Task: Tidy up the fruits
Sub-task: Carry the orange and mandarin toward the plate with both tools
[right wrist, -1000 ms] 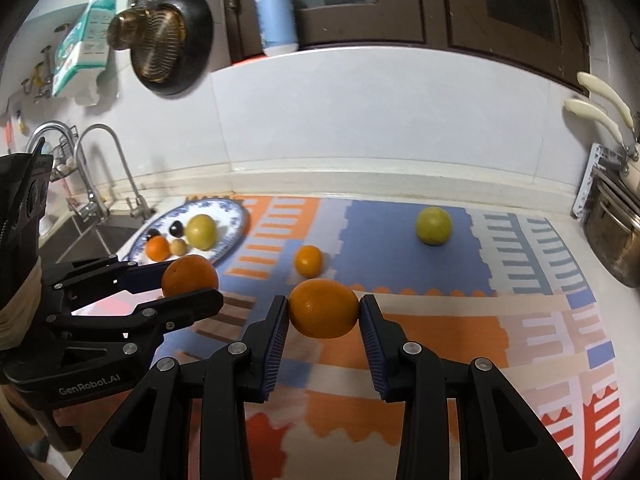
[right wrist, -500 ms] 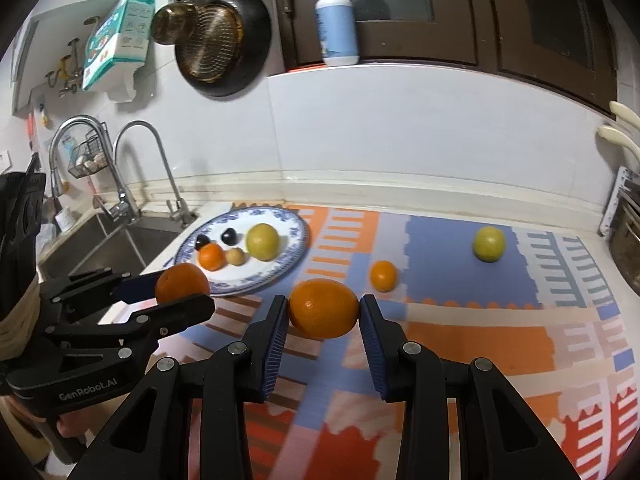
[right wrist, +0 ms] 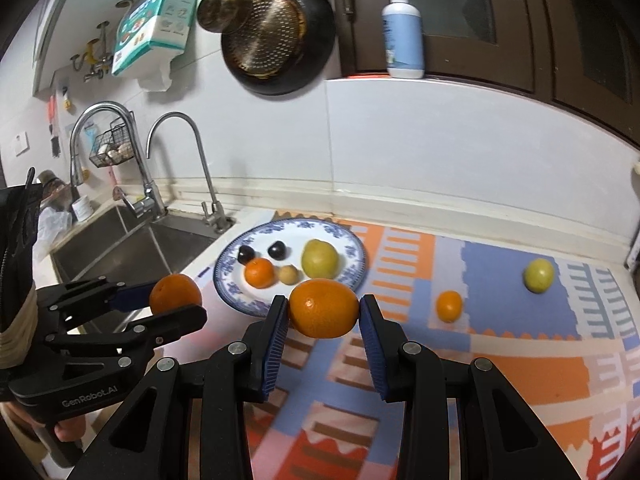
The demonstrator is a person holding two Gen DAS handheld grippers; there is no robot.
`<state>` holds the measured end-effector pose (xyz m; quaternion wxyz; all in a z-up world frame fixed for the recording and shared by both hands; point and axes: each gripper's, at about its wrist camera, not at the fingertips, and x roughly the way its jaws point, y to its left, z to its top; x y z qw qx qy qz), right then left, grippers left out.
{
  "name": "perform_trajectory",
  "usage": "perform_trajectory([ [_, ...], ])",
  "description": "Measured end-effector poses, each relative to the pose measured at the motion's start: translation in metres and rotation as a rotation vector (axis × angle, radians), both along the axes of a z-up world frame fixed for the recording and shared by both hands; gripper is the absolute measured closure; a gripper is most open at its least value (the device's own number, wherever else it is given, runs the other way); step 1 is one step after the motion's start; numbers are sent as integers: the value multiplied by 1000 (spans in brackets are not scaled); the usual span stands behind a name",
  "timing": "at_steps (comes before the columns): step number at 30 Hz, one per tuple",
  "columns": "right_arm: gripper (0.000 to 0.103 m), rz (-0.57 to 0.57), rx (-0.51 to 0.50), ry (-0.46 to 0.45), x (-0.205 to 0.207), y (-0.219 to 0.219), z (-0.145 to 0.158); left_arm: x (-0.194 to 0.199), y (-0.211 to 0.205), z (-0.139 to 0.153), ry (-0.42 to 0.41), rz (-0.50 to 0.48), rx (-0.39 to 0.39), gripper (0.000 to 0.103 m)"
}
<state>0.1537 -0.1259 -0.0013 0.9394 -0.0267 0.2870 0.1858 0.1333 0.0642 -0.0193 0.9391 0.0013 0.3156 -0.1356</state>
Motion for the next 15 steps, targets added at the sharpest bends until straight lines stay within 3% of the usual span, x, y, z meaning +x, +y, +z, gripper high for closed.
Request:
perform_trajectory([
  [15,66,66,-23,-17,53,47,11,50,38,5,-35,72,9,63],
])
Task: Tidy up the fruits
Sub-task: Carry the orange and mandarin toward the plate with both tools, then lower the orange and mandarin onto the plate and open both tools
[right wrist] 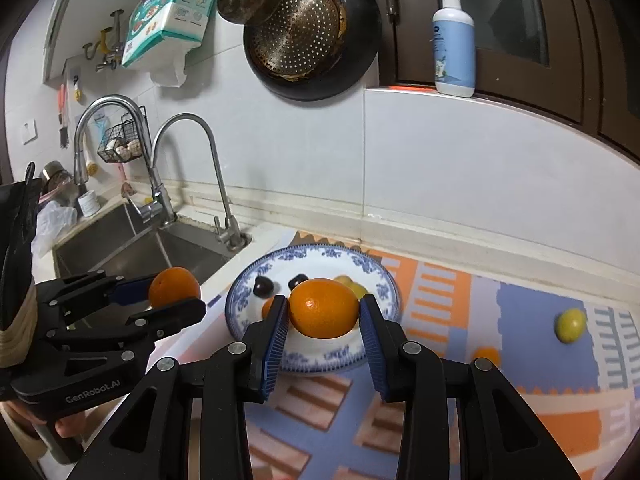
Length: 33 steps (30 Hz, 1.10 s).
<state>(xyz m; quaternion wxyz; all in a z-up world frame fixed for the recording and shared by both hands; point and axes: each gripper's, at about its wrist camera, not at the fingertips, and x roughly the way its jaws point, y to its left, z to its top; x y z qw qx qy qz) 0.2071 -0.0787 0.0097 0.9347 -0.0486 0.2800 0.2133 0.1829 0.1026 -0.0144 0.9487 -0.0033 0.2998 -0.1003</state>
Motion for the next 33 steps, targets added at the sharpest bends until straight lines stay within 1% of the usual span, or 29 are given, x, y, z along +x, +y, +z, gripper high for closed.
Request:
perform_trajectory([
  [8,66,1,8,63,55,12,-15,52,7,-11,25,-1,16,63],
  [14,66,-13,-3,108,91,19,-32,93,10,-29,82,-17,22,63],
  [18,66,-33,-14,145,115,20,-45,122,11,-45,137,-29,22,63],
  [23,66,-58,-2,204,144,19,-59,148,10,-58,180,-40,27,63],
  [29,65,-68,3,264,165,20,-76,173,8,-71,220,-48,37,63],
  [33,65,-70,3,283,170,21,-83,182,6,-78,246,-54,39,63],
])
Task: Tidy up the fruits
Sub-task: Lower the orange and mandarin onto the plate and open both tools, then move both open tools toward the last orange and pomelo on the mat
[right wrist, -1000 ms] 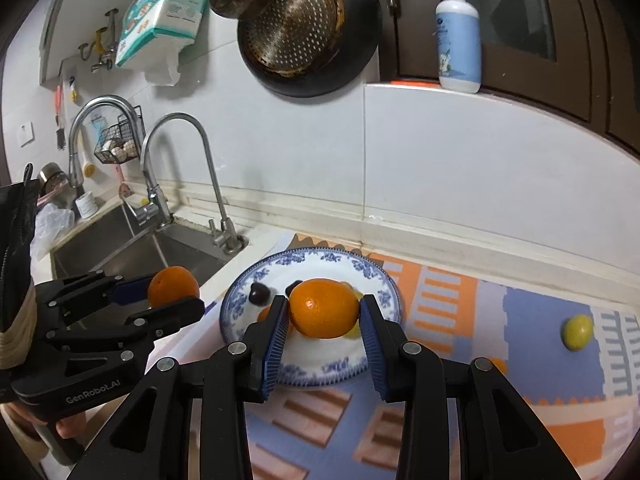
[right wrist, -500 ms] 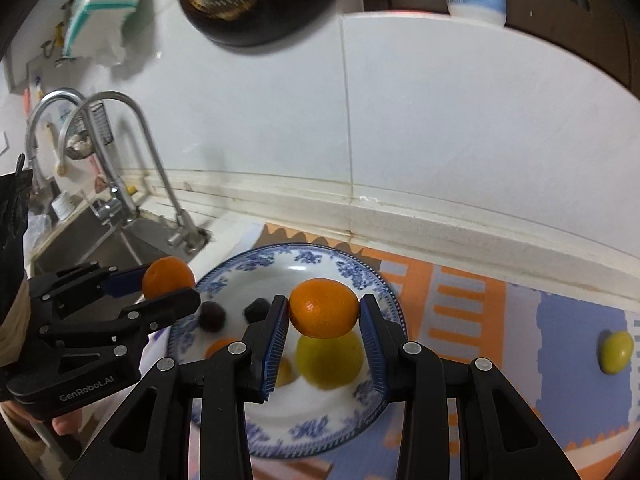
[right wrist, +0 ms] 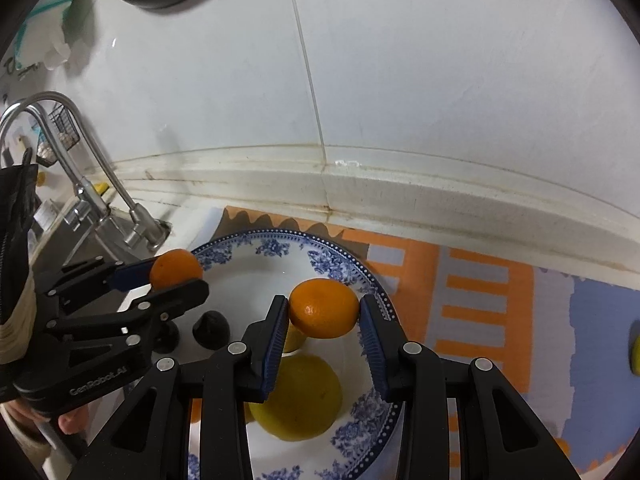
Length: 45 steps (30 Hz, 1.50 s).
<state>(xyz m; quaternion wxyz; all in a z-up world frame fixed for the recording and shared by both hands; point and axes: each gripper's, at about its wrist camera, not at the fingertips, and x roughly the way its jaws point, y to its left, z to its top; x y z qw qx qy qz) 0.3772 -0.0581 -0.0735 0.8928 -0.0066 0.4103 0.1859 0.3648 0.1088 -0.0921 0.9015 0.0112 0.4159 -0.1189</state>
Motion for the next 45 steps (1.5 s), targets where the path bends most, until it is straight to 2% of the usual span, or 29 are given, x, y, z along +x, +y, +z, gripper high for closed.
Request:
perform_trajectory([
  [10,64,4,10,3,4,0,-1,6,-6,0,22,-8,-1,62],
  [12,64,5,5,-6,3,-1,1,3,-6,2,11,-3,4,55],
  [16,64,0,-3,-35,-5,-2,9,-9,-5,15,-26,4,4,55],
  [22,64,-10,12,-80,-29,-9,27,-39,-11,39,-77,23,15,55],
  [25,56,-13,13,-115,-48,-13,38,-55,-15,51,-102,34,5,53],
  [32,56,-33,17,-180,-87,-25,62,-96,-22,79,-151,89,-13,52],
  [36,53,-45,23,-206,-112,-35,75,-128,-24,94,-184,119,-45,47],
  [45,41,-72,12,-274,-168,-55,94,-194,-34,118,-253,141,-31,34],
])
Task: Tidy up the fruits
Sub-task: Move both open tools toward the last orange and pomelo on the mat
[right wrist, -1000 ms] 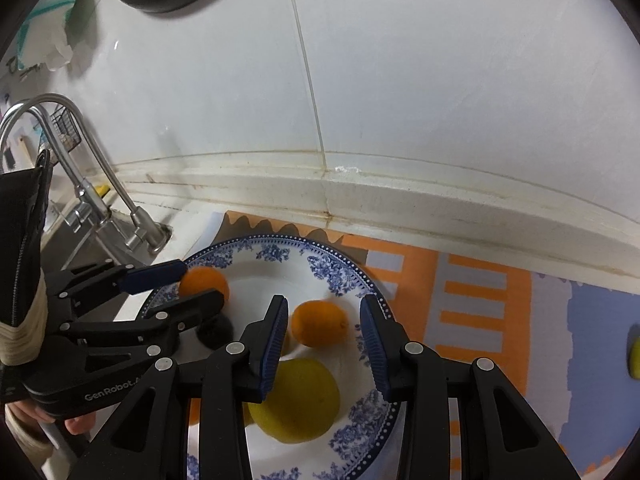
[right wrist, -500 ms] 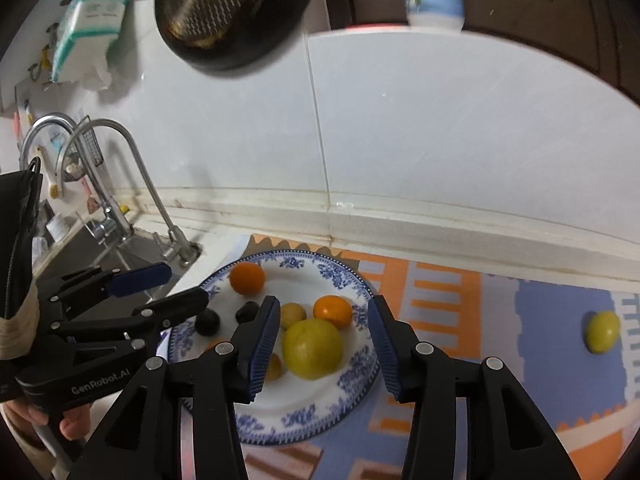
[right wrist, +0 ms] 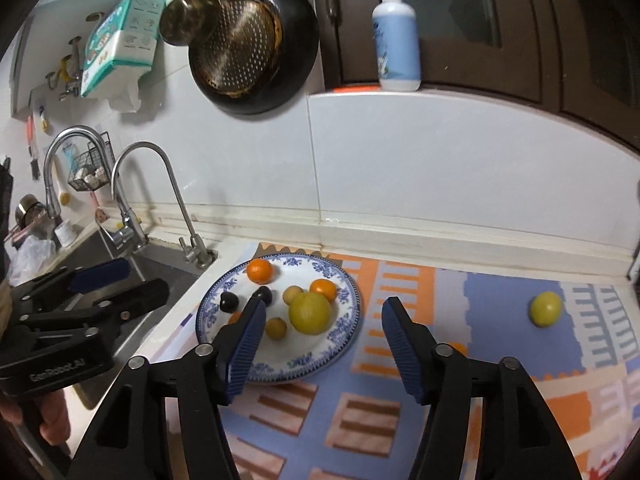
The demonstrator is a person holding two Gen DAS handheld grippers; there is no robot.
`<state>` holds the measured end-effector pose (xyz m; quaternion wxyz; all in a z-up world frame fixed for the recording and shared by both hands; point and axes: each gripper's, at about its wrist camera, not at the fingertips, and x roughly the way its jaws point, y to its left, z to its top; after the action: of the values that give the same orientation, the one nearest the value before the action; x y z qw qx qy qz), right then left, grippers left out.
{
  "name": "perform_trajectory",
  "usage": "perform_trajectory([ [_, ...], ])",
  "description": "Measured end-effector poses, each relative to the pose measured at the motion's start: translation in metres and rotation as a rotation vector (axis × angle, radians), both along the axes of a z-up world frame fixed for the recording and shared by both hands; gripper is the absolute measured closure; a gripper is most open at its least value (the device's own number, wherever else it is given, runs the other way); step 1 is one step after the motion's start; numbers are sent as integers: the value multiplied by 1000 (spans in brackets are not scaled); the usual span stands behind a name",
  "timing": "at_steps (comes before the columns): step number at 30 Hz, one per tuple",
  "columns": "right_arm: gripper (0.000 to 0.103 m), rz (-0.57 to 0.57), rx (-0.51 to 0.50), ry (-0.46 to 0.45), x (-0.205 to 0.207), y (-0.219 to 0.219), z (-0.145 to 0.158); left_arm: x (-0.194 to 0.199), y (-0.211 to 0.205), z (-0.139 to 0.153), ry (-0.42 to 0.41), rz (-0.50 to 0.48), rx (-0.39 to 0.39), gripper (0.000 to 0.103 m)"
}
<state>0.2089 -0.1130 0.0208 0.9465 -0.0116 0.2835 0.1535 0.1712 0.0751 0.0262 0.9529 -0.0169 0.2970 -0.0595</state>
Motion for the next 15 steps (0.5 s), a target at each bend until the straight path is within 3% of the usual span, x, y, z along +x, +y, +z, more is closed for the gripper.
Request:
perform_trajectory([
  [4,33,-17,-5,-34,-22,-8,7,-17,-7,5,-16,4,8,33],
  [8,33,-36,2,-57,-39,-19,11,-31,-15,7,-38,5,5,26],
  [15,31,-81,10,-65,-61,-44,10,-46,-41,5,-53,-20,18,24],
])
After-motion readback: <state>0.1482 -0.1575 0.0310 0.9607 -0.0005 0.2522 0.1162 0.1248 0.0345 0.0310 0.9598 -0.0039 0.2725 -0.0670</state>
